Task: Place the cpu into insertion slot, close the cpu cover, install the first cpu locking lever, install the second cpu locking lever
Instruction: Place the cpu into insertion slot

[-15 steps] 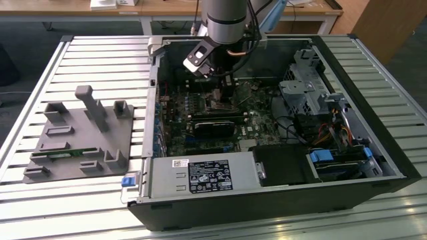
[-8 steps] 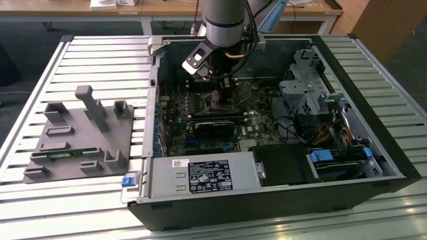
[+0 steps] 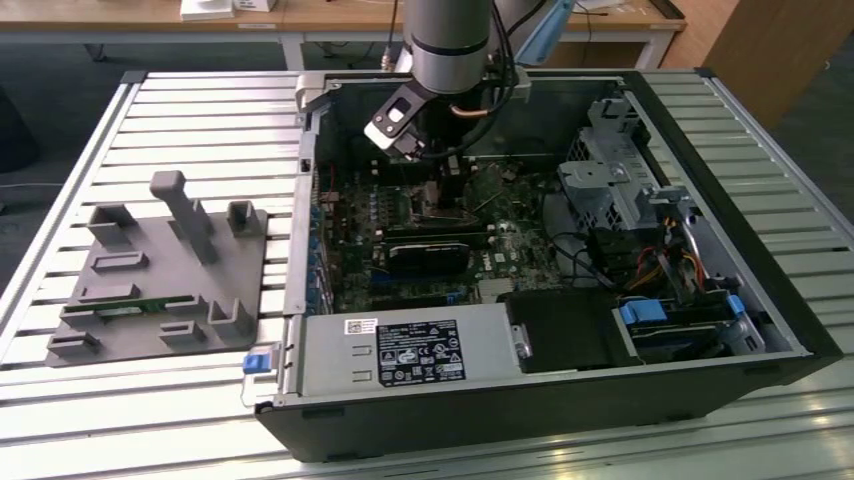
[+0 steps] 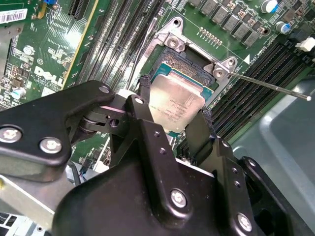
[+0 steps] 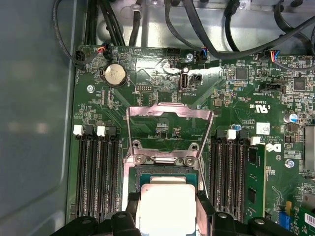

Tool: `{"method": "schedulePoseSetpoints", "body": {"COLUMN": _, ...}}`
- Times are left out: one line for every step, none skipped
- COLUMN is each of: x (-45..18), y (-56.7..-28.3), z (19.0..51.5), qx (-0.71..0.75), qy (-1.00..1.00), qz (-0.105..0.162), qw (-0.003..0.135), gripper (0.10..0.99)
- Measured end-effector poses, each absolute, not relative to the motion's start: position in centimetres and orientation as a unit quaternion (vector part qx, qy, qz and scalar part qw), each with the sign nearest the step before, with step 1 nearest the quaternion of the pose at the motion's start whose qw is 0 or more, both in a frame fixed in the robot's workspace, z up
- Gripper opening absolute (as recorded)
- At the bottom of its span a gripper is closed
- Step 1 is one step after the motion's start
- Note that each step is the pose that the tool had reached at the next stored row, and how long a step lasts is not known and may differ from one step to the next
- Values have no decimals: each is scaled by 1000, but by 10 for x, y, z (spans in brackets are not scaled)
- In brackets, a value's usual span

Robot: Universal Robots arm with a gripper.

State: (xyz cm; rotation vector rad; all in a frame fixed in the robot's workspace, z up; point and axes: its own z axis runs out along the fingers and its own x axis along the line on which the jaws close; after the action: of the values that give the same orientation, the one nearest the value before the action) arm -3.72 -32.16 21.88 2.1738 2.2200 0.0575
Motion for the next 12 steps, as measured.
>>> {"method": "schedulePoseSetpoints", "body": {"x": -37, "y": -322, "z": 219, "qx": 699, "qy": 714, "qz": 19, "qw": 17, "gripper": 533}}
{"method": "schedulePoseSetpoints", "body": {"x": -37, "y": -322, "z": 218, "qx": 699, "qy": 714, "qz": 19, "qw": 17, "gripper": 533}}
{"method": "schedulePoseSetpoints", "body": {"x": -37, "y": -322, "z": 217, "qx": 699, "qy": 714, "qz": 19, "qw": 17, "gripper": 533}}
{"method": "schedulePoseSetpoints", "body": {"x": -37, "y": -322, "z": 216, "qx": 699, "qy": 714, "qz": 19, "qw": 17, "gripper": 533}}
{"method": "schedulePoseSetpoints", "body": {"x": -38, "y": -321, "z": 215, "qx": 700, "qy": 714, "qz": 19, "qw": 17, "gripper": 533}}
{"method": "schedulePoseSetpoints", "body": {"x": -39, "y": -321, "z": 214, "qx": 700, "qy": 714, "qz": 19, "qw": 17, "gripper": 533}}
{"method": "schedulePoseSetpoints", "body": {"x": -39, "y": -320, "z": 212, "qx": 700, "qy": 714, "qz": 19, "qw": 17, "gripper": 533}}
{"method": "schedulePoseSetpoints", "body": {"x": -39, "y": -320, "z": 211, "qx": 700, "qy": 714, "qz": 19, "qw": 17, "gripper": 533}}
{"method": "schedulePoseSetpoints", "body": {"x": -39, "y": -320, "z": 210, "qx": 700, "qy": 714, "qz": 19, "qw": 17, "gripper": 533}}
{"method": "schedulePoseSetpoints", "body": {"x": -39, "y": -319, "z": 209, "qx": 700, "qy": 713, "qz": 19, "qw": 17, "gripper": 533}}
{"method": "schedulePoseSetpoints", "body": {"x": -39, "y": -319, "z": 208, "qx": 702, "qy": 712, "qz": 19, "qw": 17, "gripper": 533}}
{"method": "schedulePoseSetpoints", "body": {"x": -39, "y": -319, "z": 208, "qx": 704, "qy": 710, "qz": 18, "qw": 17, "gripper": 533}}
